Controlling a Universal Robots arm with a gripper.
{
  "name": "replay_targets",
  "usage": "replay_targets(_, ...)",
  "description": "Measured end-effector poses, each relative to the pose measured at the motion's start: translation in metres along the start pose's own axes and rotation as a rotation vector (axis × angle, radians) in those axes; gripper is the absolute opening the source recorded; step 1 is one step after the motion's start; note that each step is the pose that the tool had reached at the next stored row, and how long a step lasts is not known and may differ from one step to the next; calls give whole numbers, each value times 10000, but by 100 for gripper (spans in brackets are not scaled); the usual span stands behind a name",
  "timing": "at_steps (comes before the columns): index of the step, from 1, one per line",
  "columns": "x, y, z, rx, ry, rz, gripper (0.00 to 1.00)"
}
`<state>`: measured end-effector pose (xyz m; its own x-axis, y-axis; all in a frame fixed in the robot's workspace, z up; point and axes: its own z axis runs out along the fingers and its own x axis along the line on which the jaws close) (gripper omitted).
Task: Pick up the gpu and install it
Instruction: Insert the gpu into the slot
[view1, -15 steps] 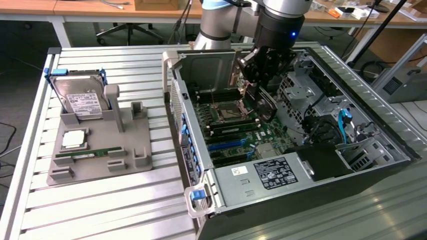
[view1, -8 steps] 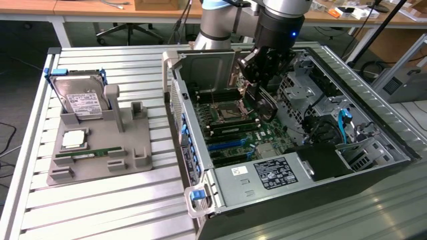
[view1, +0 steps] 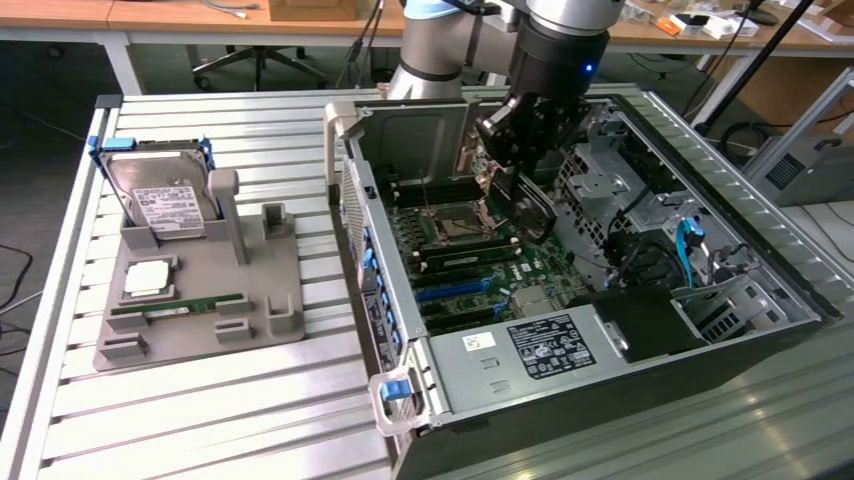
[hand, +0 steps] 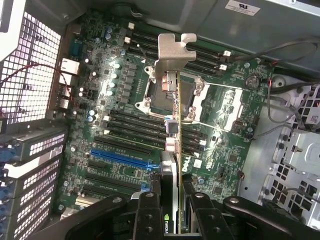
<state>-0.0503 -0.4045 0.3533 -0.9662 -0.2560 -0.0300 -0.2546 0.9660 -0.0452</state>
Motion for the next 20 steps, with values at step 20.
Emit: replay_targets(20,0,0,2,-13,-20,-443,27)
